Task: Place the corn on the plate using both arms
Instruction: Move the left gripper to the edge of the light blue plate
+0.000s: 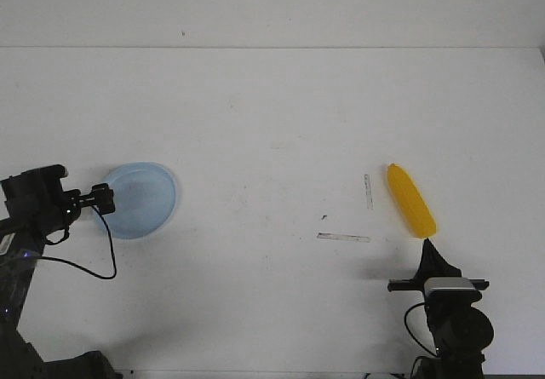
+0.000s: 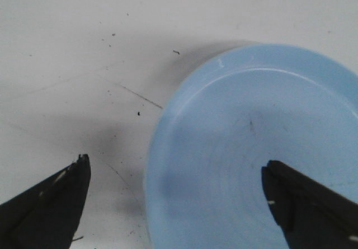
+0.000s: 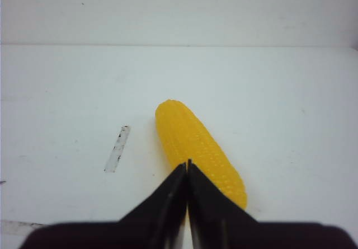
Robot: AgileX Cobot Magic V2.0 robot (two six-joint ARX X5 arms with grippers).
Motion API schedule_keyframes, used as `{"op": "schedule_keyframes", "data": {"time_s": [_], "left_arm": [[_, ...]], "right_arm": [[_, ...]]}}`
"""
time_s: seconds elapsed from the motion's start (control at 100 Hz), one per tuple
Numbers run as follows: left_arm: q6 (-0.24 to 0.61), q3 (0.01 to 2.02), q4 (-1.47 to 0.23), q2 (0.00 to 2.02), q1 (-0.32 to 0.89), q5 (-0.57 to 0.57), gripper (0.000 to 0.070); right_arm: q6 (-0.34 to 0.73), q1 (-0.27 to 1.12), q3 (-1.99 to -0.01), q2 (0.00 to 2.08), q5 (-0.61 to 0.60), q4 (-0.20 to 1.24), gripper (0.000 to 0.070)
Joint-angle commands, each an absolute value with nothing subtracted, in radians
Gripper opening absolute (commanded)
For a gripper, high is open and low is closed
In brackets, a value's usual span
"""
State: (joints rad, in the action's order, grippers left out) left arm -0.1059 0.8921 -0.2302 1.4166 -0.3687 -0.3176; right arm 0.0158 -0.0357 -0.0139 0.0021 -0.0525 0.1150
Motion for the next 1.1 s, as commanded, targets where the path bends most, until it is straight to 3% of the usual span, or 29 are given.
{"op": "schedule_keyframes", "data": {"time_s": [0.0,0.66,0.88,1.09], "left_arm": [[-0.160,0.908,-0.220,1.448,-0.363,-0.316,0.0579],[-0.168,0.908,-0.201,1.560,-0.345,-0.283,0.0551],[-0.168,0.908,-0.202,1.562,-0.345,-0.281,0.0238],[-0.168,0.908,-0.198,1.562,-0.347,-0.278,0.0021]], "right_arm": [[0.030,-0.037,-0.013,0.001,-0.053,0.105,0.0001],[0.030,-0.037,-0.013,0.001,-0.053,0.106,0.0001],[0.030,-0.037,-0.013,0.001,-0.053,0.106,0.0001],[0.030,-0.037,-0.013,0.001,-0.053,0.105,0.0001]]}}
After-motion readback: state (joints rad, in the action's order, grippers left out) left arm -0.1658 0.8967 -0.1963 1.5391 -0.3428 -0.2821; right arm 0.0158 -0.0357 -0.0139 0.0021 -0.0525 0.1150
